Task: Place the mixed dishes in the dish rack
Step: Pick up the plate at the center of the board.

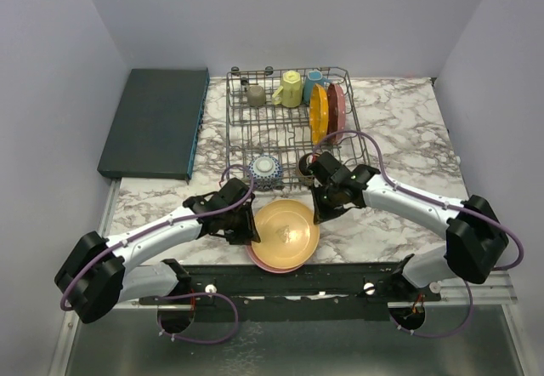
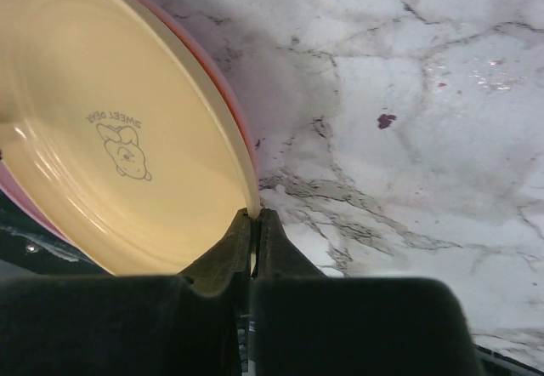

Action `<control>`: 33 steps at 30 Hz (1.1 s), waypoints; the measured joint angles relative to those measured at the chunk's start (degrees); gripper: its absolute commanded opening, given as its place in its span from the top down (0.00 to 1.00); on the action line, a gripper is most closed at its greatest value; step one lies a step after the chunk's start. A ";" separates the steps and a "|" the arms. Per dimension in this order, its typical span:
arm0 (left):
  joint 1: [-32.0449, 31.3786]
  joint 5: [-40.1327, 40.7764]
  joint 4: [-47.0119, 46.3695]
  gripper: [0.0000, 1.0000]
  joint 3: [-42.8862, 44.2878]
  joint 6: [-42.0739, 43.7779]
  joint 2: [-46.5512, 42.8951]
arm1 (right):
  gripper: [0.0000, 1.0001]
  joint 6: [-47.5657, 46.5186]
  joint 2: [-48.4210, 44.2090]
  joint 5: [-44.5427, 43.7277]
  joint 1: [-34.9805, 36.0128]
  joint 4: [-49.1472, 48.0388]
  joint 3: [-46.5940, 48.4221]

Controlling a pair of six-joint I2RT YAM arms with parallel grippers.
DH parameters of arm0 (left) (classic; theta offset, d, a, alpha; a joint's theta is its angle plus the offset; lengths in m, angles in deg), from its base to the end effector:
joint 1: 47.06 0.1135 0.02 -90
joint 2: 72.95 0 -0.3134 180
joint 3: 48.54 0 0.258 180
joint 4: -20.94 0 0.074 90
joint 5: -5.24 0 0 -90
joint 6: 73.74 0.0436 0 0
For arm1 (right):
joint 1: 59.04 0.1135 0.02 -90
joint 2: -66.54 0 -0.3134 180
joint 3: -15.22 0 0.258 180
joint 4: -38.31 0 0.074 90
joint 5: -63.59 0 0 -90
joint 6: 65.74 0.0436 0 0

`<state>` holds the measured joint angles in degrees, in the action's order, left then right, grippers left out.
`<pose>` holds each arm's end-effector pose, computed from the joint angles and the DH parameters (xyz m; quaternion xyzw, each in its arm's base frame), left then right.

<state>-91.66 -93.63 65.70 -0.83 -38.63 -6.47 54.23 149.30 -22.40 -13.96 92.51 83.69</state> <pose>0.1316 -0.1392 0.2130 -0.0694 0.9682 -0.2228 0.0901 0.1910 0.1959 0.2514 -0.1356 0.9725 0.1409 0.1270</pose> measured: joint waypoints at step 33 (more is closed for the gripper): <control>0.02 -4.39 -0.39 0.39 0.55 -2.14 -8.92 | 1.00 2.03 -12.24 -0.13 -0.02 3.89 0.00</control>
<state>-91.64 -98.02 65.30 -0.28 -40.77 -15.39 56.26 137.06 -22.53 -13.98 96.40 83.69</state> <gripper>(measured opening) 0.605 0.014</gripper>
